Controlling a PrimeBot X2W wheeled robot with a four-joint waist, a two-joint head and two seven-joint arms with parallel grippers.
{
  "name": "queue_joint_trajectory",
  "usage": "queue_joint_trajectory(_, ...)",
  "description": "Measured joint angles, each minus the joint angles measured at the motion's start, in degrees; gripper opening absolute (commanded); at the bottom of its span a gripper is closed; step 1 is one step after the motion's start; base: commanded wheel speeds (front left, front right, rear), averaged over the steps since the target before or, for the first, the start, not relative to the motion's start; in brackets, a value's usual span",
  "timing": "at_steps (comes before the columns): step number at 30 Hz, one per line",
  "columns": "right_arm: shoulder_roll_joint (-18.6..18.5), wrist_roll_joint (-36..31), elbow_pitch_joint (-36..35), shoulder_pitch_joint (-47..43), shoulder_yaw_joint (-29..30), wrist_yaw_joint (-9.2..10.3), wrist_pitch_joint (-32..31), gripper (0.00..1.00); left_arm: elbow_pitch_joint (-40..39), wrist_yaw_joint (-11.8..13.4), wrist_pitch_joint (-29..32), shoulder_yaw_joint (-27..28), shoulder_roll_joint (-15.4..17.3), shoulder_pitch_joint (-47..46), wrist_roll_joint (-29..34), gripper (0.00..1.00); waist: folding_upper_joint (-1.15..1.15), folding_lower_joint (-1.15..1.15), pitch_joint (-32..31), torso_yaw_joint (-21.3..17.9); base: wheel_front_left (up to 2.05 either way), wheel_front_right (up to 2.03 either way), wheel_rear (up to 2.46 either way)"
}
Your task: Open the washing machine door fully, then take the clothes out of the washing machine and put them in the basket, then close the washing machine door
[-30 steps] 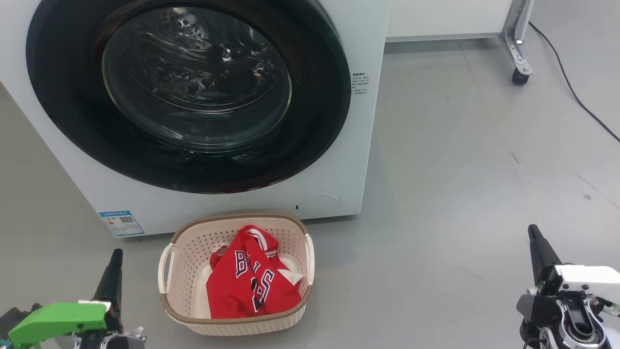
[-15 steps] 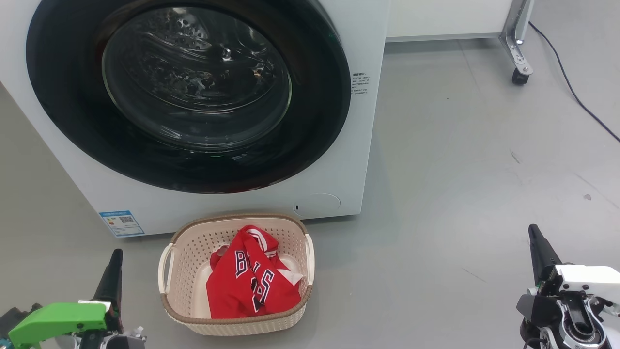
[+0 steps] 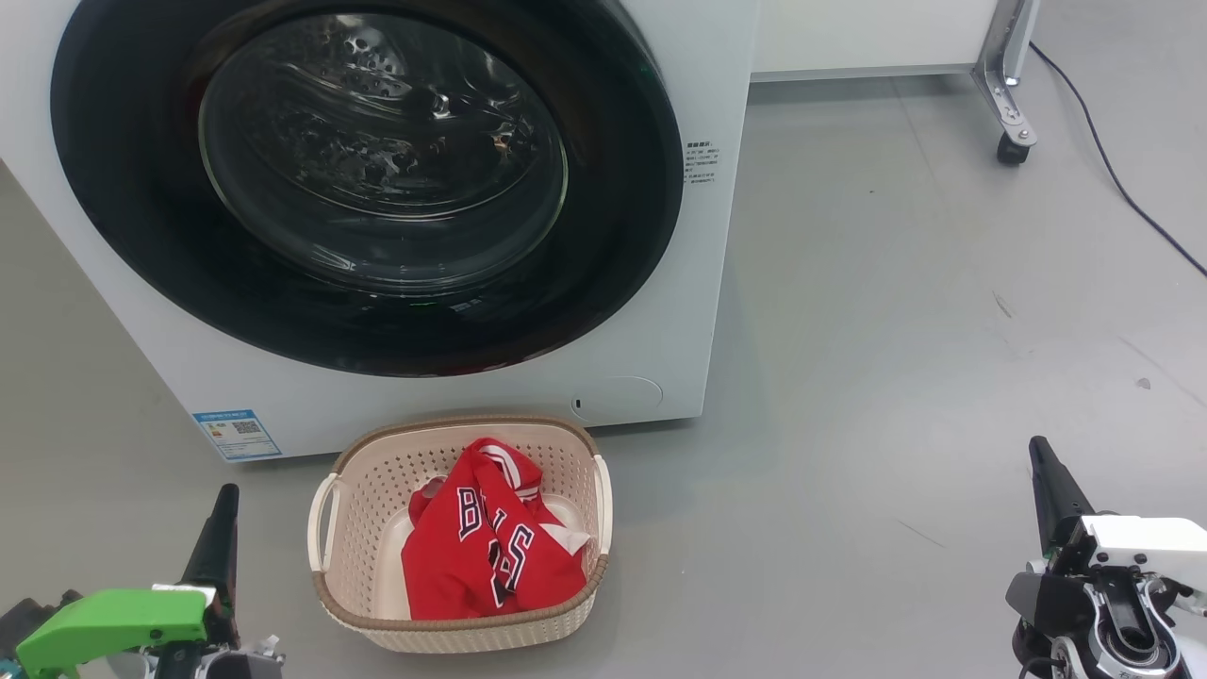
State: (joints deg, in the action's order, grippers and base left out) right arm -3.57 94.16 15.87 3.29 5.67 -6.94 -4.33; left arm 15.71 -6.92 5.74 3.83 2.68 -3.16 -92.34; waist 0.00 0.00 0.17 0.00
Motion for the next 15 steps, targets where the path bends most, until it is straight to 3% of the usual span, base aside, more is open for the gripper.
queue_joint_trajectory(15,0.02,-0.01,0.00,0.00,0.05,0.00,-0.42,0.00,0.00,0.00,0.00,0.02,-0.01,0.00,0.00,0.00,0.00,0.00,0.00,0.00,0.00,0.00,0.00)
